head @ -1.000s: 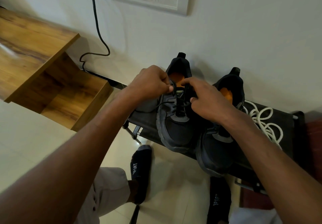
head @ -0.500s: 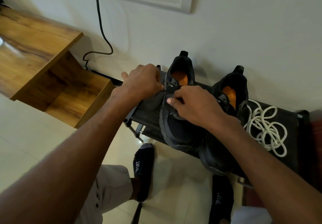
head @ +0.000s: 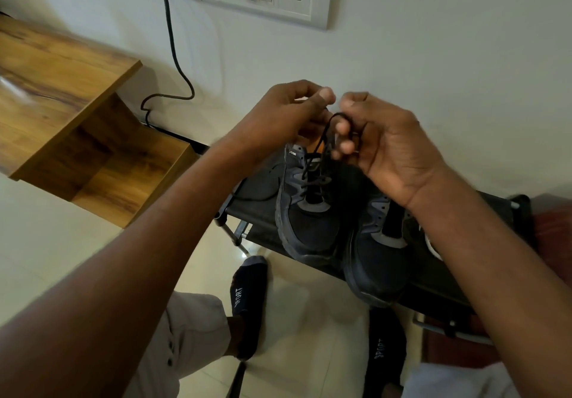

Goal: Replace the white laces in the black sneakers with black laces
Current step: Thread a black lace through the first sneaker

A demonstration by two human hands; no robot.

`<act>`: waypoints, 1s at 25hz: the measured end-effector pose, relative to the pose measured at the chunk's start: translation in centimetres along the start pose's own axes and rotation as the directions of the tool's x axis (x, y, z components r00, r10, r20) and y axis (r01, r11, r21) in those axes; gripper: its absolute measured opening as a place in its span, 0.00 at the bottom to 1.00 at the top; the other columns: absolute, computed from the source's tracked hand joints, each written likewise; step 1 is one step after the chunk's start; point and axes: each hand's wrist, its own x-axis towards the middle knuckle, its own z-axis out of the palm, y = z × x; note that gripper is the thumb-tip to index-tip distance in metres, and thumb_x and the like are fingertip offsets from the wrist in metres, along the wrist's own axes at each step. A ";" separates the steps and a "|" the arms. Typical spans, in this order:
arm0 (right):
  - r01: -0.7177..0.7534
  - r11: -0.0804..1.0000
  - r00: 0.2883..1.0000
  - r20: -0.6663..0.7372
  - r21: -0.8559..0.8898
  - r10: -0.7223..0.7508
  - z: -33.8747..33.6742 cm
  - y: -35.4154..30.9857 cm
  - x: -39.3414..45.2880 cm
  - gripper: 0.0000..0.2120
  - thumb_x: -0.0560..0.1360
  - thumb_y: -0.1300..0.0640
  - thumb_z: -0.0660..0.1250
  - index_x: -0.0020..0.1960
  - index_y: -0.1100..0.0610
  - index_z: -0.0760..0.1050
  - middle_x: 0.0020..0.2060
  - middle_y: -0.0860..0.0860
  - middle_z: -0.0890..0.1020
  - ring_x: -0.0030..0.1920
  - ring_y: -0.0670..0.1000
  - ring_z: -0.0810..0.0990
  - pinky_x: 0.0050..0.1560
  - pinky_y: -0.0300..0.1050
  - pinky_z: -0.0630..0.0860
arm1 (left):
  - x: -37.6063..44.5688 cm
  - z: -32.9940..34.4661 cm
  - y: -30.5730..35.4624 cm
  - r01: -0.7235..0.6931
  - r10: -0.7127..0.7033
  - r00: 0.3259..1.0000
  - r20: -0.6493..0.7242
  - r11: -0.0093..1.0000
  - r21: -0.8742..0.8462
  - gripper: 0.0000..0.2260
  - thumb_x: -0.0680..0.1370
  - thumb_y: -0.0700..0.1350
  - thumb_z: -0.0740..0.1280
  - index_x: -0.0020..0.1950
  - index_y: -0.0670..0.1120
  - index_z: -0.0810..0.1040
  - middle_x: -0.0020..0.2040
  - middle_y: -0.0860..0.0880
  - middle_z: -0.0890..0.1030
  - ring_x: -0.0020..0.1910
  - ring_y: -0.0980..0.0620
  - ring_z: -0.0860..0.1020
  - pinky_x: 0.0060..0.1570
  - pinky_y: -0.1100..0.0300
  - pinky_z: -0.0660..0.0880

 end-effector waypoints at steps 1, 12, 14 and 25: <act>0.039 0.999 0.999 -0.015 0.016 -0.039 -0.5 -0.7 -0.3 0.04 0.82 0.58 0.63 0.48 0.53 0.74 0.36 0.50 0.77 0.30 0.48 0.69 0.37 0.45 0.71 | -0.1 0.2 0.2 0.009 -0.007 0.995 0.095 1.000 -0.020 0.16 0.86 0.52 0.61 0.62 0.41 0.79 0.51 0.43 0.85 0.48 0.45 0.84 0.43 0.57 0.77; 0.040 0.906 0.973 -0.189 -0.422 -0.131 -3.4 0.3 0.2 0.08 0.84 0.59 0.66 0.58 0.57 0.83 0.46 0.54 0.88 0.29 0.48 0.74 0.27 0.39 0.65 | -1.0 -3.3 -2.1 0.080 -0.302 0.948 0.104 0.539 0.839 0.06 0.82 0.45 0.67 0.55 0.48 0.83 0.51 0.51 0.83 0.54 0.49 0.80 0.52 0.53 0.77; 0.009 0.872 0.994 -0.090 -0.489 -0.061 -2.6 0.9 0.2 0.09 0.85 0.58 0.64 0.58 0.57 0.84 0.42 0.54 0.87 0.27 0.47 0.72 0.25 0.38 0.64 | -0.9 -2.5 -0.9 0.134 -0.144 0.989 -0.023 0.836 0.532 0.10 0.85 0.50 0.64 0.60 0.48 0.81 0.51 0.50 0.84 0.52 0.49 0.82 0.48 0.57 0.76; -0.072 0.876 0.909 -0.393 -0.476 -0.138 -3.5 2.4 1.3 0.03 0.81 0.59 0.71 0.50 0.57 0.84 0.37 0.52 0.86 0.30 0.42 0.75 0.29 0.35 0.70 | -0.4 -2.1 -2.0 0.149 -0.269 0.955 0.126 0.801 0.580 0.10 0.78 0.53 0.74 0.46 0.47 0.87 0.42 0.46 0.86 0.43 0.54 0.83 0.51 0.54 0.77</act>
